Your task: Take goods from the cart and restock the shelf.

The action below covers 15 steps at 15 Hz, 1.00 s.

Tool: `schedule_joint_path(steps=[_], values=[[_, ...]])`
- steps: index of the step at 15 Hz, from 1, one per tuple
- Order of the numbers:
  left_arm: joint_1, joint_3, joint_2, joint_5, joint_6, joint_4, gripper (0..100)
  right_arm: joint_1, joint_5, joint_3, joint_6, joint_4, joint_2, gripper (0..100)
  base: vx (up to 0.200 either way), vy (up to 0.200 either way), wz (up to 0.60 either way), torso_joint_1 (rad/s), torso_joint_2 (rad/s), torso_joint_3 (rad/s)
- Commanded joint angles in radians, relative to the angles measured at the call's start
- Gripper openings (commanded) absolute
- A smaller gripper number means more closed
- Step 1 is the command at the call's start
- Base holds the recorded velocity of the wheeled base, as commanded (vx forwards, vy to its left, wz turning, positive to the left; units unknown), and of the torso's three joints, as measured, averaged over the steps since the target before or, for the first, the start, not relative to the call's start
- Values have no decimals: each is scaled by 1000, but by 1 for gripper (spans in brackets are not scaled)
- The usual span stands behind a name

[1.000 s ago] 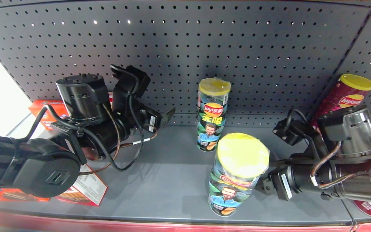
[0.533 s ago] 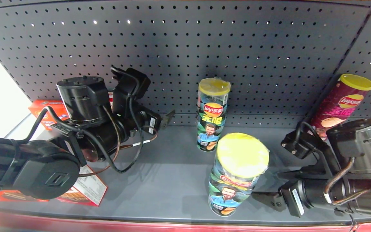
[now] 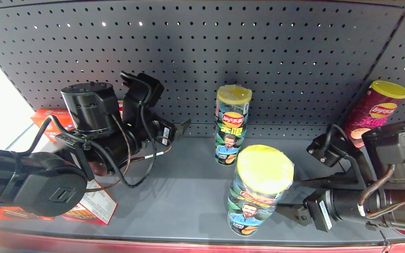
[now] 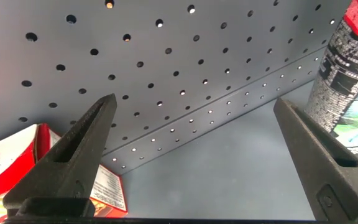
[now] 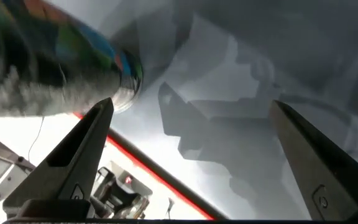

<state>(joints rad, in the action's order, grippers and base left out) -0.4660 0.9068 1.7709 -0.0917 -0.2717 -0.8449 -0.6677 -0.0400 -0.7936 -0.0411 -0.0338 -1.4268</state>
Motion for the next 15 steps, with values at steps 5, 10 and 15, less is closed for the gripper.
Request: schedule_joint_path(steps=[5,10,15], values=[[1,0,-1,0,0,-2,100,-13,-1,-50,1,-1,-63,100,0,0,0,0,0,0],[1,4,2,0,0,-3,100,-6,-1,-49,1,-1,-64,100,0,0,0,0,0,0],[1,3,2,0,0,-3,100,-18,-1,-68,1,-3,-86,100,0,0,0,0,0,0]])
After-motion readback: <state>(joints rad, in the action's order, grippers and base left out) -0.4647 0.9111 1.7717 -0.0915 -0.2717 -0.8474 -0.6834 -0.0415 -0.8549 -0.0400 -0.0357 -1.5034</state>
